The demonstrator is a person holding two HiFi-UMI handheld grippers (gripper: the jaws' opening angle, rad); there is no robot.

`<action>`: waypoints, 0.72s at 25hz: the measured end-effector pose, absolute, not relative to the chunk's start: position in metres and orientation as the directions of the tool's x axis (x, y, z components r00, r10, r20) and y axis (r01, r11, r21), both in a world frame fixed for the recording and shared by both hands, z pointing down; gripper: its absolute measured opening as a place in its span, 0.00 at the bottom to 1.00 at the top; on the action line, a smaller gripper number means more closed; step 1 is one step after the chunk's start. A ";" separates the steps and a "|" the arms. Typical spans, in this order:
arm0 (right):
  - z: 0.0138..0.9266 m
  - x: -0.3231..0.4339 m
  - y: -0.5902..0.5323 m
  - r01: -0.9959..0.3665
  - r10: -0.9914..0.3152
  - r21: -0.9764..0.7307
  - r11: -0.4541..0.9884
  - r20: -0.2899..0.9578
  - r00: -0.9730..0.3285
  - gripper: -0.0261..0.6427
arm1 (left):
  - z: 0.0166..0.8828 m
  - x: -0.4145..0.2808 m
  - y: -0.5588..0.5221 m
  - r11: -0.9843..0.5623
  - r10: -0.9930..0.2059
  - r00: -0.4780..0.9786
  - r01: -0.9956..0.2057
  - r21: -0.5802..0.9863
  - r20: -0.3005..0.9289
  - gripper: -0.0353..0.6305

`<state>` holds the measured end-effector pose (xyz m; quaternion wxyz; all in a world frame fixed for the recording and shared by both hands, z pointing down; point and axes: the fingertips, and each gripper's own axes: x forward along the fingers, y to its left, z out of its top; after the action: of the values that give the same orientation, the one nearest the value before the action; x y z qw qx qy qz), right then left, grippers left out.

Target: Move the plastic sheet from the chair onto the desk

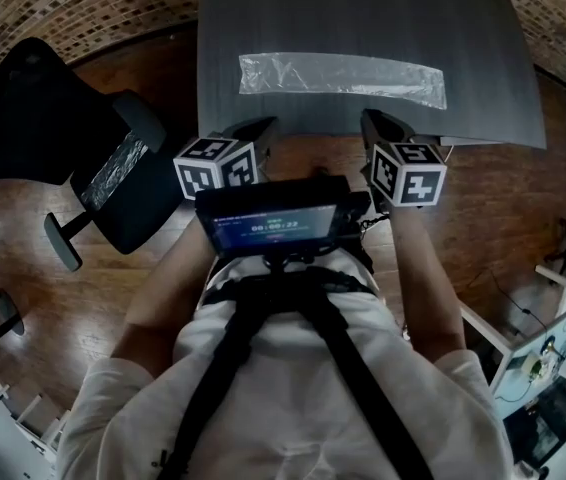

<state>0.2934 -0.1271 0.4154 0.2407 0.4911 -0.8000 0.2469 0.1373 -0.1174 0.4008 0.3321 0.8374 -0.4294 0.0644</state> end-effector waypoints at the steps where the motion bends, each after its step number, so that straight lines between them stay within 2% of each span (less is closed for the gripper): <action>1: 0.414 0.295 -0.129 -0.906 -0.668 -0.158 0.393 0.628 -0.400 0.04 | 0.399 0.139 -0.121 -0.415 -0.677 0.622 -0.764 0.494 0.394 0.06; 18: 0.410 0.291 -0.142 -0.908 -0.670 -0.146 0.394 0.631 -0.392 0.04 | 0.394 0.155 -0.130 -0.448 -0.658 0.653 -0.740 0.502 0.376 0.06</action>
<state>0.2913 -0.1422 0.4099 0.2447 0.4941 -0.7981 0.2430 0.1548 -0.1298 0.3940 0.3262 0.8485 -0.4118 0.0632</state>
